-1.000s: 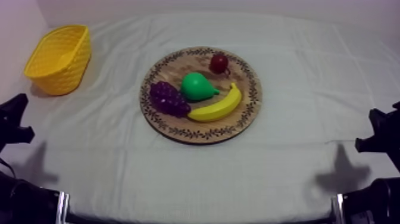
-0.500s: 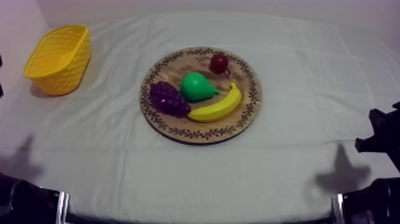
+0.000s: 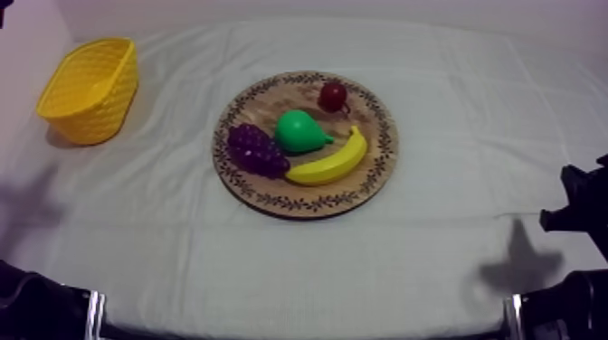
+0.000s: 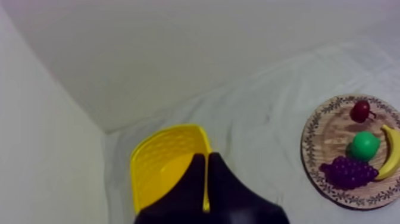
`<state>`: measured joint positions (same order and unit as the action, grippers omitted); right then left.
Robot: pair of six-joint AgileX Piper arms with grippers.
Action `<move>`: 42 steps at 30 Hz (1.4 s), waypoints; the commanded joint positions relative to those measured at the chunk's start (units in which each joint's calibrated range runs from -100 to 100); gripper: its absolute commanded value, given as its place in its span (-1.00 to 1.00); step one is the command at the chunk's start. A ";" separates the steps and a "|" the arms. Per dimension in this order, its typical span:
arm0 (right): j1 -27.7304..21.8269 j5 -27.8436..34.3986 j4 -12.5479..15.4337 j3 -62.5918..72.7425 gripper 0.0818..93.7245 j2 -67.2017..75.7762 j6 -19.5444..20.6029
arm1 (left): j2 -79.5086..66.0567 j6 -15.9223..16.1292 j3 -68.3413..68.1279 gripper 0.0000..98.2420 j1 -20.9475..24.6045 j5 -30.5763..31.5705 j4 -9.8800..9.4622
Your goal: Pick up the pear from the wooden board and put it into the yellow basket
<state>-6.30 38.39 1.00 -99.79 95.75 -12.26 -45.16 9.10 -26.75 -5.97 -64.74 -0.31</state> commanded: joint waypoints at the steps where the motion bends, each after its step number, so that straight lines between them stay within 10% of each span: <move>1: 0.02 0.00 0.00 0.01 -0.99 0.01 -0.02 | 6.64 0.44 4.36 -1.00 -0.92 -0.22 -0.12; 26: 0.02 0.00 0.00 0.01 -0.99 0.01 0.03 | 39.27 2.58 17.83 -0.98 -22.59 -4.50 -2.06; 42: 0.02 0.00 0.00 0.01 -0.99 0.01 -0.01 | 50.89 3.68 20.12 -0.75 -27.72 -5.68 -4.74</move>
<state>-6.30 38.39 1.00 -99.79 95.75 -12.23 5.01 12.71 -6.66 -33.68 -70.30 -4.92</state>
